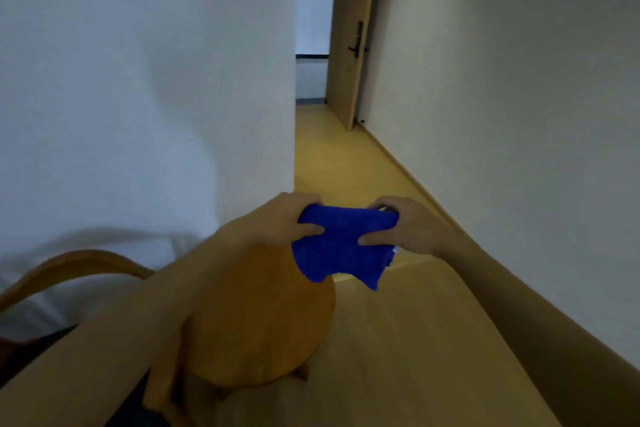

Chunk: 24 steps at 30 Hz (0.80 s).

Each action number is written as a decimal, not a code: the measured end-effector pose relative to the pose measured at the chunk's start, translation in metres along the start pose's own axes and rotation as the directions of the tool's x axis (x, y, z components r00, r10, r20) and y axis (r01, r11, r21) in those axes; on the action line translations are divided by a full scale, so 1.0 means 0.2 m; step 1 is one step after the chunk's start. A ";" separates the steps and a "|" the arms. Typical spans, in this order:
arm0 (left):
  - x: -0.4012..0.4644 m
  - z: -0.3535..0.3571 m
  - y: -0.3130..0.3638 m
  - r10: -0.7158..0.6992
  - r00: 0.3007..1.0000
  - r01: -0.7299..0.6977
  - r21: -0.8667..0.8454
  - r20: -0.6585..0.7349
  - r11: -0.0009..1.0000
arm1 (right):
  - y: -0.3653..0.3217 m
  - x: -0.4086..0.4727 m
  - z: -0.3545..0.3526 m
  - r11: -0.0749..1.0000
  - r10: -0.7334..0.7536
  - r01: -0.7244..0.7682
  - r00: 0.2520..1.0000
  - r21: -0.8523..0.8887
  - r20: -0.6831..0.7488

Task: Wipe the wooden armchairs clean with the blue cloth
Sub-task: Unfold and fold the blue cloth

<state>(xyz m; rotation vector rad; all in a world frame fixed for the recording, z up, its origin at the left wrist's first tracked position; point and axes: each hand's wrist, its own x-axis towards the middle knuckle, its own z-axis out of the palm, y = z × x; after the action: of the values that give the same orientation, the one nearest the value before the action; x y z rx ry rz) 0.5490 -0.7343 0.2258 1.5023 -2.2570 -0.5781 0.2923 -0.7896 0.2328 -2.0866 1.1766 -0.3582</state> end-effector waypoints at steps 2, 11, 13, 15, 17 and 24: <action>-0.10 -0.04 -0.11 -0.185 0.975 0.161 -0.186 -0.126 0.969 | -0.02 0.15 0.08 0.962 -0.034 0.021 0.999 0.272 0.041; -0.28 -0.02 -0.68 -0.802 0.581 0.268 -0.897 -0.140 0.351 | -0.14 0.84 0.61 0.751 0.035 -0.169 0.975 0.639 0.217; -0.24 -0.01 -0.82 -0.841 0.539 0.174 -0.973 -0.035 0.152 | -0.12 0.98 0.72 0.654 0.076 -0.243 0.963 0.716 0.257; -0.21 0.03 -0.97 -0.852 0.514 0.090 -0.994 0.099 -0.061 | -0.09 1.08 0.83 0.547 0.098 -0.365 0.922 0.753 0.375; -0.18 0.11 -1.12 -0.822 0.539 0.113 -0.983 0.183 -0.145 | -0.02 1.17 0.95 0.565 0.181 -0.437 0.893 0.699 0.412; -0.06 0.57 -1.53 -0.828 0.448 0.483 -0.871 0.338 -0.093 | 0.32 1.36 1.39 0.663 0.453 -0.579 0.815 0.475 0.361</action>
<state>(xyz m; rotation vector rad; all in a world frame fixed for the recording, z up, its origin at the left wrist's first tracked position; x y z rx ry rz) 0.7332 -0.8144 -0.0329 1.6982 -0.2898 -1.4373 0.5514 -0.9147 -0.0372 -1.1644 1.2819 -0.1682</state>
